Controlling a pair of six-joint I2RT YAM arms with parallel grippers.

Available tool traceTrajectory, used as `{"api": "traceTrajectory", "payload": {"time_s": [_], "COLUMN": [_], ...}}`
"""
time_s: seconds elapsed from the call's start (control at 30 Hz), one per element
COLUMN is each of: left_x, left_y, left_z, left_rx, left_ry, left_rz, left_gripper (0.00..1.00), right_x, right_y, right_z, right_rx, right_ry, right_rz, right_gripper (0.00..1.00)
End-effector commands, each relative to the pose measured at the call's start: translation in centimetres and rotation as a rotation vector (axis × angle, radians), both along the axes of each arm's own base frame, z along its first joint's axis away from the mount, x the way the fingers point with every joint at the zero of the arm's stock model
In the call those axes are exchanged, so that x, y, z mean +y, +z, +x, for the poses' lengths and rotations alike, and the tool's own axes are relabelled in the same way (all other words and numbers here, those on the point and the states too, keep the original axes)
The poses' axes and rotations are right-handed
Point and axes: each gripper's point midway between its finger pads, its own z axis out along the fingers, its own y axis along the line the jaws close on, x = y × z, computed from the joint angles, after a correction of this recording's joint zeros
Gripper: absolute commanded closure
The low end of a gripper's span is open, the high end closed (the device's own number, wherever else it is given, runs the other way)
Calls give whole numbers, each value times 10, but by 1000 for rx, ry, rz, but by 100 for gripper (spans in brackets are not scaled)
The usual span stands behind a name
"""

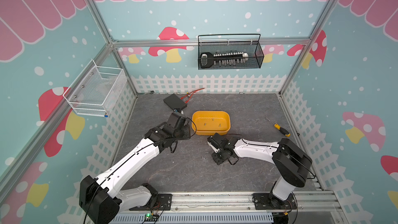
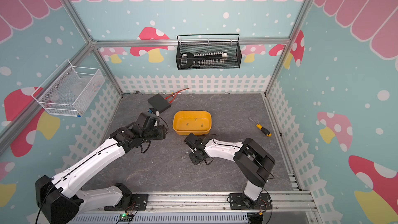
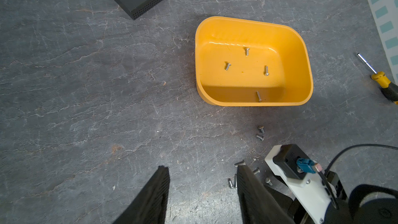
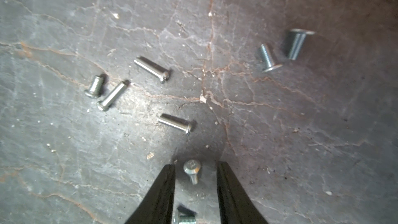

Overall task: Put the screws on the desktop into the storage box
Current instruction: Pick up the screw from the center of the board.

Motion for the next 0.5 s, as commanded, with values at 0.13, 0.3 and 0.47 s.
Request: {"api": "traceTrajectory", "payload": {"time_s": [0.13,0.3,0.47], "left_x": [2,2,3], "left_y": [0,2,3], "left_z": [1,1,1], "left_rx": [-6,-12,-16], "left_ry": [3,5,8], "left_rz": [-8,-7,-7], "left_gripper": [46,47,47], "right_x": [2,2,1], "right_y": [-6,-8,-11], "right_z": [-5,-6,-9], "right_rx": [21,28,38], "right_ry": [18,21,24], "right_rz": [-13,-12,-12], "right_gripper": [66,69,74]}}
